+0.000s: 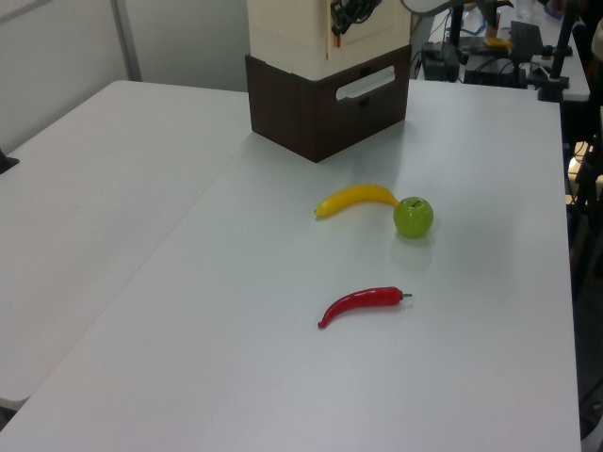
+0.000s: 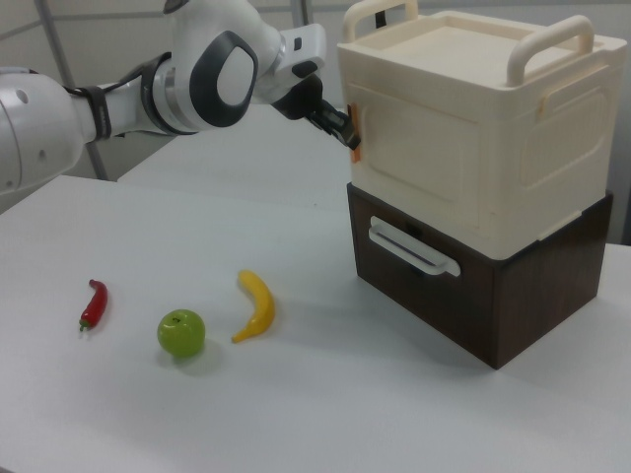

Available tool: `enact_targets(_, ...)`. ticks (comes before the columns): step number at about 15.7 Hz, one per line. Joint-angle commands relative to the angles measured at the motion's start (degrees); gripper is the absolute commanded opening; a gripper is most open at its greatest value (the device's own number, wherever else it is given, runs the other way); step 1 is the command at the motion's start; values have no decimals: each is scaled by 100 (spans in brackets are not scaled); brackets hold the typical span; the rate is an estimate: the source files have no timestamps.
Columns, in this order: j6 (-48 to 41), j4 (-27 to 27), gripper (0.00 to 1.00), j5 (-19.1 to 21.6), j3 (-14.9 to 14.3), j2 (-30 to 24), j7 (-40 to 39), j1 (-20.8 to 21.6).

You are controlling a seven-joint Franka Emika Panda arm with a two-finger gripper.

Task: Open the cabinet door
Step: 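Pull the handle outward, swinging the cabinet door open on its hinge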

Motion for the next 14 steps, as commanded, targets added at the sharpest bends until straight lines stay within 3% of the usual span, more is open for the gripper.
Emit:
enact_targets(1,-245,-264,10,-110,-7,-320,135,96)
enact_targets(3,-429,-265,25,-75,-7,-355,135,105)
enact_targets(4,-491,-264,37,-49,-7,-382,126,105)
enact_targets(5,-648,-256,56,-31,2,-399,126,105)
enact_targets(8,-1008,-238,98,-5,28,-522,135,114)
enact_targets(14,-1107,51,100,66,63,-602,153,96)
